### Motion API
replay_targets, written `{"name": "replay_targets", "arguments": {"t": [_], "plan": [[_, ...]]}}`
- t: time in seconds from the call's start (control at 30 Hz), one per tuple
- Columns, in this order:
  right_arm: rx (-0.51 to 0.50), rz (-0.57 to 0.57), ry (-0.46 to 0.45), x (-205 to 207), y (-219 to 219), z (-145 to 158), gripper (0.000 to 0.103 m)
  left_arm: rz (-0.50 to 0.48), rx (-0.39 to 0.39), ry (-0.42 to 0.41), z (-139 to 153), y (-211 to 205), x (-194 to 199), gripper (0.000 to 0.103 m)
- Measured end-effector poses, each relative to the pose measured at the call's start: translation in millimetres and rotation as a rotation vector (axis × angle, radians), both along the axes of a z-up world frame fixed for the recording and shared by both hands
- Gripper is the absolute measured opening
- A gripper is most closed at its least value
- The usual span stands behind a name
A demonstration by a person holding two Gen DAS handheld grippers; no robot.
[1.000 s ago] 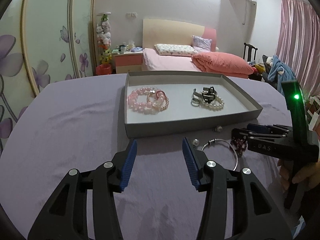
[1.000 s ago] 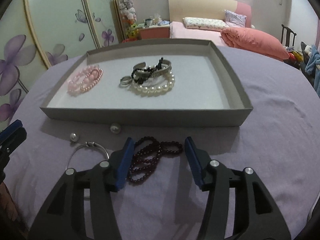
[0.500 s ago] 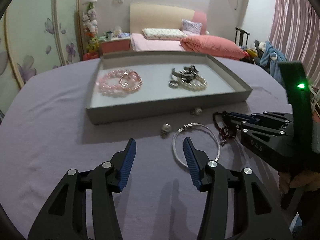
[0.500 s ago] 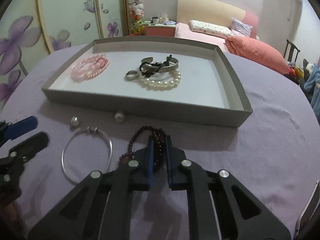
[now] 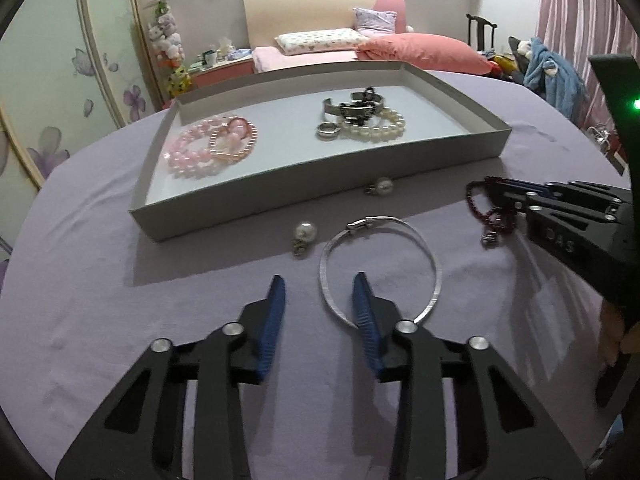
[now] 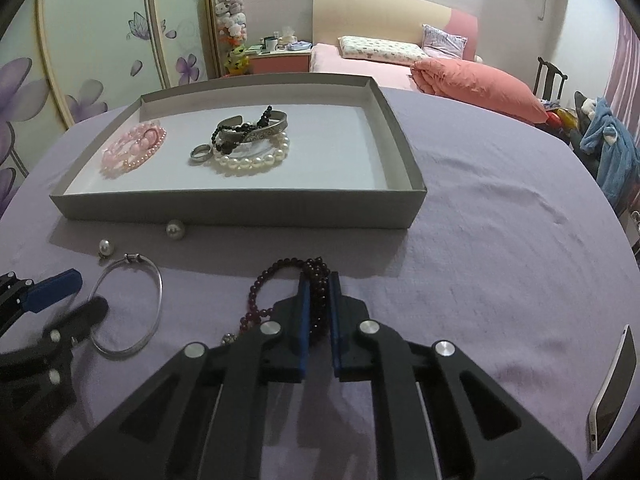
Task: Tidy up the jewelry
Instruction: 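Grasp the dark red bead bracelet with the right tool while the left tool reaches the silver bangle, then close the left tool on the thin silver bangle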
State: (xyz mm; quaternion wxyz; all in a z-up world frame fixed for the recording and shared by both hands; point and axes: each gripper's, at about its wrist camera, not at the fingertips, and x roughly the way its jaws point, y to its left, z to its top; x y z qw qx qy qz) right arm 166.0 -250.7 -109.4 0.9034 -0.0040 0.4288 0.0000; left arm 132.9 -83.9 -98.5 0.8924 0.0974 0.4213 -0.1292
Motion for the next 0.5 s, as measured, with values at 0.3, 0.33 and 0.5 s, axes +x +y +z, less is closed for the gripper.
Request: {"name": "replay_targets", "arguments": {"t": [0.3, 0.33, 0.5], "plan": [[0.009, 0.003, 0.001, 0, 0, 0, 0.010, 0.085, 0.098, -0.035, 2, 62, 0, 0.031], [0.009, 0.003, 0.001, 0, 0, 0, 0.010, 0.093, 0.093, -0.032, 3, 67, 2, 0.031], [0.003, 0.006, 0.000, 0, 1, 0, 0.010, 0.083, -0.068, -0.021, 13, 75, -2, 0.069]]}}
